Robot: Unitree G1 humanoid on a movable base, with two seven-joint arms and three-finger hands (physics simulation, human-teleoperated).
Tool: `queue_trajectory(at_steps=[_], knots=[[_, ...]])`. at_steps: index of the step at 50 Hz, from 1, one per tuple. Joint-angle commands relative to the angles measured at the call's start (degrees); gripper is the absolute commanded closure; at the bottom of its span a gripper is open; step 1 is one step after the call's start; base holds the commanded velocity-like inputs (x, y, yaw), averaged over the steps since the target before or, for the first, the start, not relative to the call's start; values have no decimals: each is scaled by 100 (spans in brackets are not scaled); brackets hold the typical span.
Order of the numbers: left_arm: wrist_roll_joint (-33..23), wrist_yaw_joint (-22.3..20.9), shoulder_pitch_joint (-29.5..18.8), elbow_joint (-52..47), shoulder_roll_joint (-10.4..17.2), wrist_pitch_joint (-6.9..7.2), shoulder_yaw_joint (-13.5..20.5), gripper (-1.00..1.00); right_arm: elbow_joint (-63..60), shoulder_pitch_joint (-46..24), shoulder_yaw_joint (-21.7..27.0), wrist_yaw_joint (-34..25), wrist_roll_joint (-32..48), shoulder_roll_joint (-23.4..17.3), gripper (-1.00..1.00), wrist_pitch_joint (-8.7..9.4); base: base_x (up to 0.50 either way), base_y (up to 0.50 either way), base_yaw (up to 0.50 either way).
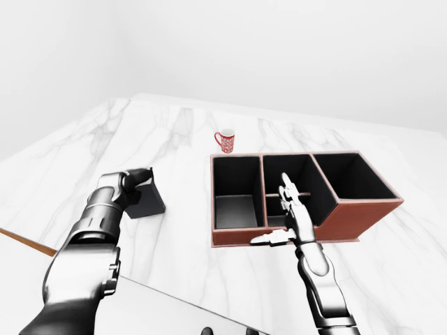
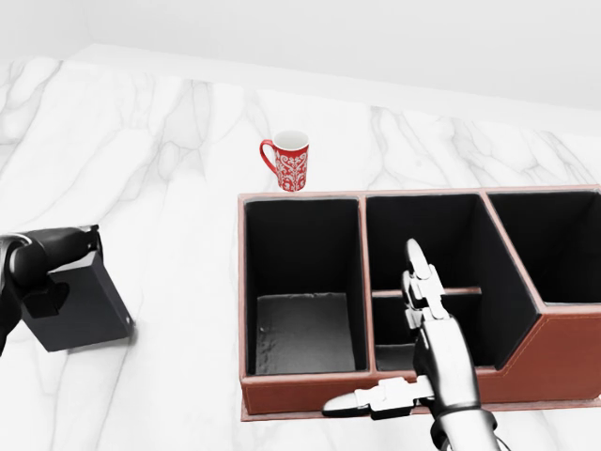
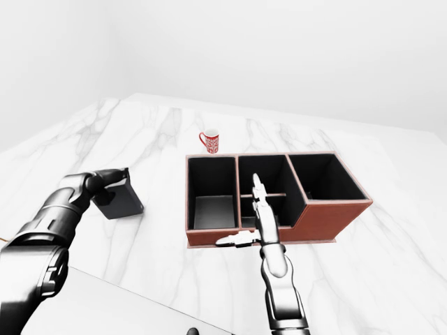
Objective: Pick up the book and place it in the right compartment of the caddy.
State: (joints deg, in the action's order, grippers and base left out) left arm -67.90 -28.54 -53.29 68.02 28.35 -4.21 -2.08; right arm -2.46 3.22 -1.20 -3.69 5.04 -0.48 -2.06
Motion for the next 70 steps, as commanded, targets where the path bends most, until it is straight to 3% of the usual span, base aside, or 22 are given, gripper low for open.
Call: queue_trajectory(at_steps=[1, 6, 7, 8, 9, 11, 14, 16, 18, 24, 29, 30, 48, 70], knots=[[281, 763, -509, -553, -61, 640, 269, 100, -37, 10, -1, -5, -5, -2, -100, 35, 0, 0, 0], [259, 563, -295, -1497, -134, 714, 303, 100, 17, -3, 4, -4, -7, -4, -100, -9, 0, 0, 0], [224, 507, -247, -1668, -148, 732, 313, 100, 273, -8, 8, 14, -4, -2, -100, -259, 0, 0, 0], [164, 445, -195, -1833, -152, 729, 309, 100, 324, -13, 11, 16, -6, -2, -100, -294, 0, 0, 0], [115, 349, -133, -2050, -171, 735, 319, 100, 93, -2, 6, -1, -9, -4, -100, -90, 0, 0, 0], [19, 113, -7, -2534, -227, 773, 348, 100, -45, 22, 4, -9, -10, -4, -100, 18, 0, 0, 0], [-72, -150, 146, -3065, -321, 790, 413, 100, -90, 27, 13, -11, -18, -5, -100, 52, 0, 0, 0], [-139, -338, 261, -3428, -393, 818, 450, 100, 118, 14, 19, 7, -24, 0, -100, -143, 0, 0, 0], [-222, -492, 380, -3747, -478, 857, 459, 100, -283, 19, -22, 0, -9, 17, -100, 233, 0, 0, 0], [-381, -591, 452, -3990, -584, 899, 496, 100, -445, -47, -92, 31, 20, 39, -100, 424, 0, 0, 0], [-547, -1085, 713, -4939, -685, 921, 547, 100, -608, -187, -106, 43, 123, -4, -100, 594, 0, 0, 0], [-588, -1146, 752, -5101, -700, 921, 555, 100, -734, -251, -85, 40, 127, 1, -100, 706, 0, 0, 0], [-1162, -1146, 1007, -6989, -1118, 921, 542, 100, -1278, -999, -14, -69, 308, -32, -100, 706, 0, 0, 0], [-1601, -1146, 774, -7727, -1725, 921, 290, 100, -949, -1724, -198, 58, 513, 110, -100, 706, 0, 0, 0]])
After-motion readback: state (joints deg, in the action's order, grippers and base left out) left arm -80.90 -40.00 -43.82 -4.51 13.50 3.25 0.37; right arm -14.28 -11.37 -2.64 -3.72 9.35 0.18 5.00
